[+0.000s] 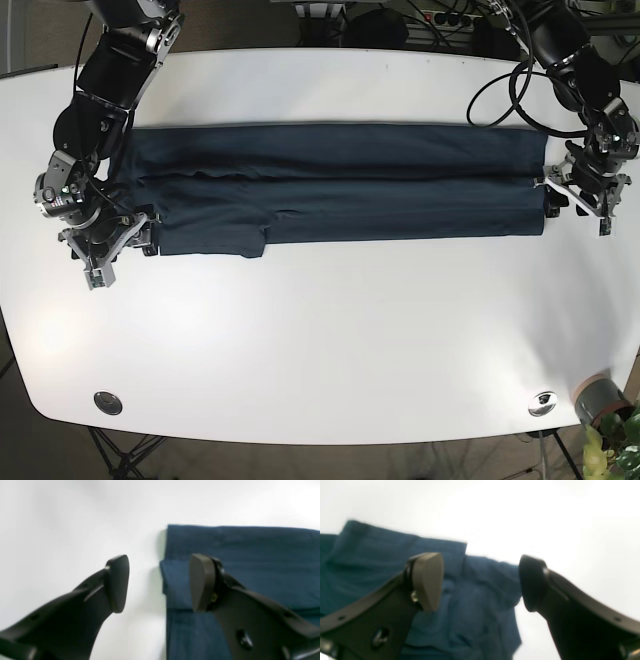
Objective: Fold the T-shirt properly
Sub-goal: 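Release the folded edge with both grippers and lift them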
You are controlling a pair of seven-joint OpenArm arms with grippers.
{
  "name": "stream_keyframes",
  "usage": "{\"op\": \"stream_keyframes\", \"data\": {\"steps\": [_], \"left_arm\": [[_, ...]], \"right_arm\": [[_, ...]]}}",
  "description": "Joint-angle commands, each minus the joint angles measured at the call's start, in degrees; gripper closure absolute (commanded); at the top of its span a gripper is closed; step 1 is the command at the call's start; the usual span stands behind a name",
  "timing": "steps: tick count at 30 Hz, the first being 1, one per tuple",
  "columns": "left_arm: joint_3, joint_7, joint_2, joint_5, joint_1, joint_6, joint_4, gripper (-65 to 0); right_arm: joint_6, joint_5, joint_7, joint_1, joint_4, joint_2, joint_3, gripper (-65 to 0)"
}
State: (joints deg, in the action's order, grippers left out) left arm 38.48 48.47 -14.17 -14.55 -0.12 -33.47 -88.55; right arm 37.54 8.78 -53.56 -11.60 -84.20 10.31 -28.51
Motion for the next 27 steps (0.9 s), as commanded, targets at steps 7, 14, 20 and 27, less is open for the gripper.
{"op": "stream_keyframes", "data": {"steps": [7,14,20,27], "left_arm": [[-0.02,3.97,-1.87,-13.01,2.19,-0.33,-0.63,-47.2],[0.07,3.97,-1.96,-14.16,1.92,-0.06,5.17,-51.1],[-0.28,3.97,-2.05,-14.16,0.96,-0.06,9.48,-51.1],[-0.55,3.97,-1.87,-14.16,-0.19,-0.06,13.96,-51.1]], "right_arm": [[0.39,0.67,-4.68,5.84,-13.95,-2.00,-0.10,-45.2],[0.39,0.67,-4.51,8.65,-14.04,-3.23,-0.10,-45.2],[0.39,0.67,-4.51,8.74,-14.30,-3.49,-0.10,-45.2],[0.39,0.67,-4.51,8.39,-14.21,-3.49,-0.10,-45.2]]}}
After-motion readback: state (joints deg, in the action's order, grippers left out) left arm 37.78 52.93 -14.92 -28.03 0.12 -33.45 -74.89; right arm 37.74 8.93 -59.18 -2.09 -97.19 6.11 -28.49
